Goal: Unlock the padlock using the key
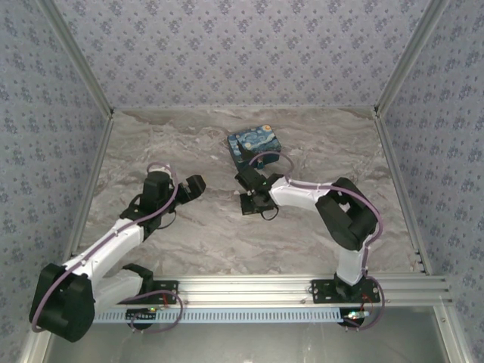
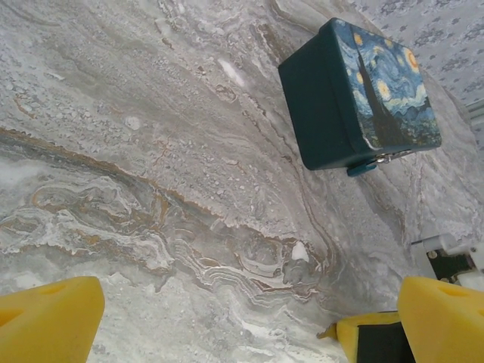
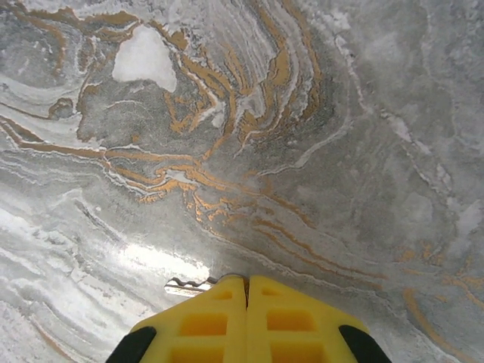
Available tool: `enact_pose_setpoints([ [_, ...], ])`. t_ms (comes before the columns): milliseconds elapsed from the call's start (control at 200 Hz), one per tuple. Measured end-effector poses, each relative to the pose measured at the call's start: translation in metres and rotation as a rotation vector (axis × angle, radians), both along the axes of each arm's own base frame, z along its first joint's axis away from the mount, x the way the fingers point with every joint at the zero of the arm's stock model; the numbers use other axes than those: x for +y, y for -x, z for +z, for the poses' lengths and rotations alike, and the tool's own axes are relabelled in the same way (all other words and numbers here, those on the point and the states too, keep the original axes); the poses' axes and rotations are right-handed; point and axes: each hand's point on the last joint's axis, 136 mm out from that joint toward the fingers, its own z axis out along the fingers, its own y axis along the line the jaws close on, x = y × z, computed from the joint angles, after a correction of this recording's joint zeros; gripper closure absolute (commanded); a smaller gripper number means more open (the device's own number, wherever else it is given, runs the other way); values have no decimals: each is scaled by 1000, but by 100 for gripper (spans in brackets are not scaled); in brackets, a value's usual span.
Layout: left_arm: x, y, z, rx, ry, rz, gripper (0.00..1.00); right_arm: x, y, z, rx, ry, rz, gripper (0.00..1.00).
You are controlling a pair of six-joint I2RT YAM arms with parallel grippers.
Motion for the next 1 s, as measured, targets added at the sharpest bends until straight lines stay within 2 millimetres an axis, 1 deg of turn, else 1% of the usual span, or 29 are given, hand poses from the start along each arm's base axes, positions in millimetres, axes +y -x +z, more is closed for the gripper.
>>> enact_pose_setpoints([
  [105, 0, 1, 6, -18, 8, -2, 1, -4, 6, 1, -15, -38, -7, 100],
  [210, -3, 2, 11, -29, 24, -17, 1, -15, 16, 4, -31, -72, -24, 100],
  [265, -5, 3, 14, -34, 38, -30, 0, -20, 18, 10, -58, -105, -41, 100],
  [330, -9, 4, 19, -44, 61, -46, 0, -21, 17, 22, -103, -160, -59, 100],
  [435, -18, 5, 31, -74, 104, -81, 1, -20, 12, 51, -215, -285, -85, 100],
  [575, -38, 9, 49, -129, 161, -157, 1, -22, 10, 95, -399, -429, -107, 100],
  [675, -54, 14, 65, -172, 193, -218, 2, -24, 12, 132, -545, -512, -121, 100],
  [799, -78, 22, 91, -245, 228, -309, 5, -27, 19, 180, -711, -604, -130, 100],
  [894, -95, 27, 109, -299, 251, -369, 7, -34, 21, 205, -794, -638, -153, 100],
  [949, -103, 30, 116, -318, 262, -398, 8, -38, 21, 214, -829, -643, -164, 100],
  [999, -108, 31, 119, -320, 267, -414, 8, -40, 21, 219, -853, -642, -170, 100],
])
